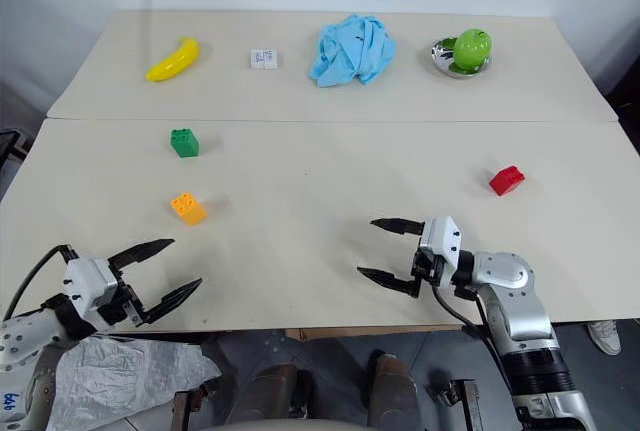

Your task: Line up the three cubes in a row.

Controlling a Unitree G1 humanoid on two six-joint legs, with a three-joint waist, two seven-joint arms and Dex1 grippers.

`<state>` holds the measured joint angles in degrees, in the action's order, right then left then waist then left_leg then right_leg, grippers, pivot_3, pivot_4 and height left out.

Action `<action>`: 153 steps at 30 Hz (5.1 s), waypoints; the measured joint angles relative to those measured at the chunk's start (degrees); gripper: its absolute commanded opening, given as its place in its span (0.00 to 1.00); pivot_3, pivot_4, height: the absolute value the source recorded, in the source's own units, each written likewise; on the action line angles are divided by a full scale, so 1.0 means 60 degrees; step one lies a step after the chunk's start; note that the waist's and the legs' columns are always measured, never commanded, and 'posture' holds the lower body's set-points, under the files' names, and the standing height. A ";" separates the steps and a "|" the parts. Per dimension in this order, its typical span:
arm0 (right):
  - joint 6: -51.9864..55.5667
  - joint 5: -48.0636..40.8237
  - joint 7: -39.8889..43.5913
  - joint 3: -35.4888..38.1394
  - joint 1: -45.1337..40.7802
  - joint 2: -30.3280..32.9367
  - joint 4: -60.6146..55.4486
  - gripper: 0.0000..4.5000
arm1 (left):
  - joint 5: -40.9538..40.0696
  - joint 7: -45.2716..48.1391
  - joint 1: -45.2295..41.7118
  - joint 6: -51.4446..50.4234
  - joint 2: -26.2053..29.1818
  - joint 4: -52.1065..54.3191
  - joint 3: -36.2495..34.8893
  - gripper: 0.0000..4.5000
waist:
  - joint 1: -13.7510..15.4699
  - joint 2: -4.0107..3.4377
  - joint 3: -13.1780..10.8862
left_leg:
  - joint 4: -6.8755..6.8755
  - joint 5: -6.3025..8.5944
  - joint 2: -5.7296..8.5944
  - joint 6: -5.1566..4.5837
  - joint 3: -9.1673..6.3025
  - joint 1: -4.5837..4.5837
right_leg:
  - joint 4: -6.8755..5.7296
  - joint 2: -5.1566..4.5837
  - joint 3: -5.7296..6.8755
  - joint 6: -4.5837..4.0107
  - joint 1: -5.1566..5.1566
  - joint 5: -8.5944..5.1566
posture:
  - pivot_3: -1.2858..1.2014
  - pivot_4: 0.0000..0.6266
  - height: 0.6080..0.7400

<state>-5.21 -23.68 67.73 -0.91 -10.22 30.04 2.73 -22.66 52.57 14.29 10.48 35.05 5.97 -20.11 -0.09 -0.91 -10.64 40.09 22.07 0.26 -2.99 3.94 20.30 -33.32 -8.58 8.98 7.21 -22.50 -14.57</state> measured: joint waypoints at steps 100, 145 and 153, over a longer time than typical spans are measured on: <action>-0.0821 -0.0562 0.2842 0.0214 -0.3651 0.0092 0.2802 0.99 | -0.1332 -0.1827 0.1853 -0.1485 -0.2380 0.1274 -0.2125 1.00 | -0.0222 -0.0036 -0.0020 | -0.0008 -0.0001 -0.0030 0.0003 0.0209 0.0011 | -0.0033 0.0006 -0.0215 0.0034 -0.0146 0.0015 | 0.52 0.24 1.00; 0.1275 -0.1530 -0.1426 0.0220 -0.1009 -0.1582 -0.1632 0.99 | 0.0371 -0.8600 -0.8807 -0.8522 -0.1164 -0.3451 0.0726 1.00 | -0.0004 0.0059 0.0016 | -0.0001 0.0003 -0.0027 0.0042 0.0238 -0.0005 | -0.0045 0.0130 -0.0230 0.0012 -0.0162 0.0008 | 0.52 0.24 1.00; 0.1291 -0.1530 -0.1570 0.0218 -0.1006 -0.1641 -0.1641 1.00 | 0.0788 -0.7989 -0.9094 -0.8211 -0.1080 -0.4446 0.0812 0.68 | -0.0009 0.0059 0.0016 | -0.0002 0.0003 -0.0029 0.0043 0.0241 -0.0004 | -0.0044 0.0136 -0.0230 0.0012 -0.0163 0.0008 | 0.52 0.24 1.00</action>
<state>2.54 -32.86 58.30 0.39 -16.25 20.19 -7.12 -17.93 4.63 -40.28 -38.78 28.57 -20.71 -15.24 -0.14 -0.56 -10.54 40.08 22.09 0.08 -2.73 5.39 20.27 -33.59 -7.77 7.59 7.29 -23.48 -14.52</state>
